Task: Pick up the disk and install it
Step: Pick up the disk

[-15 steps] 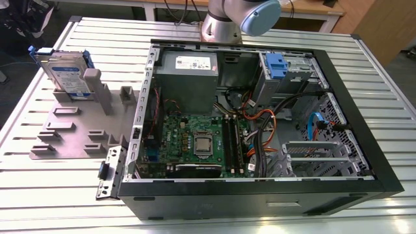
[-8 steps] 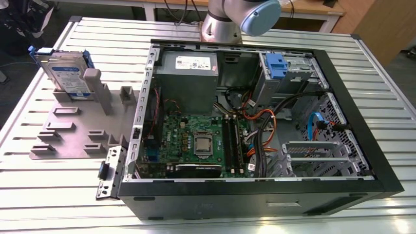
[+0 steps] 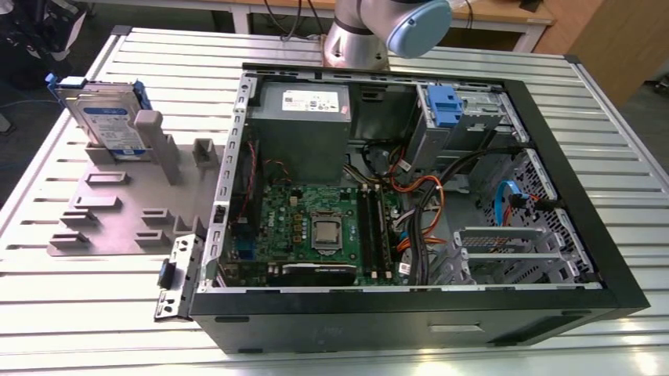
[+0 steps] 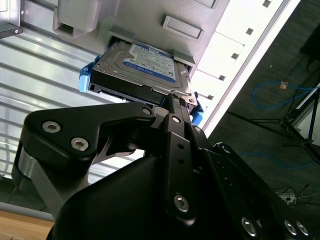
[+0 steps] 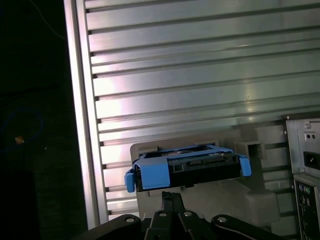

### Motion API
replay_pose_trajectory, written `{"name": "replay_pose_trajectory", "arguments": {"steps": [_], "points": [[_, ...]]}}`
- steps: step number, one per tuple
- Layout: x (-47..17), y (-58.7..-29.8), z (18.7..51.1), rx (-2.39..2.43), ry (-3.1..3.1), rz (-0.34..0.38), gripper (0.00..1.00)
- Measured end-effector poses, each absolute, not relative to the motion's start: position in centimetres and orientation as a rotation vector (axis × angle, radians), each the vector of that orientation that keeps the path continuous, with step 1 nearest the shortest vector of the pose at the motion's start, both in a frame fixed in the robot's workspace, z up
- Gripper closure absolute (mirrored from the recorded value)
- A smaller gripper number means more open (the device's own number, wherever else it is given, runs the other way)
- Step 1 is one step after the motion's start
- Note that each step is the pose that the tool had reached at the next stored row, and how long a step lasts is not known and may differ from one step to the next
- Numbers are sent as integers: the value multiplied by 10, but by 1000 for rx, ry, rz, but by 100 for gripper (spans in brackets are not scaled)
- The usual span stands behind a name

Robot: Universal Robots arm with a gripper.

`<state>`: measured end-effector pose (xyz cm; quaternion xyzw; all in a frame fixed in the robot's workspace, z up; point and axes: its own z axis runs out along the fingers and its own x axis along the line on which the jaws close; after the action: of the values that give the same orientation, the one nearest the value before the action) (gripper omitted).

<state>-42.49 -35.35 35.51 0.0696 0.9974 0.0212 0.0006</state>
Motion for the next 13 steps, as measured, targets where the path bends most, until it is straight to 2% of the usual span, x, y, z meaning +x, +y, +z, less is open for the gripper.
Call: {"name": "replay_pose_trajectory", "arguments": {"steps": [13], "points": [[-425, -354, 355, 237, 3130, 67, 89]]}}
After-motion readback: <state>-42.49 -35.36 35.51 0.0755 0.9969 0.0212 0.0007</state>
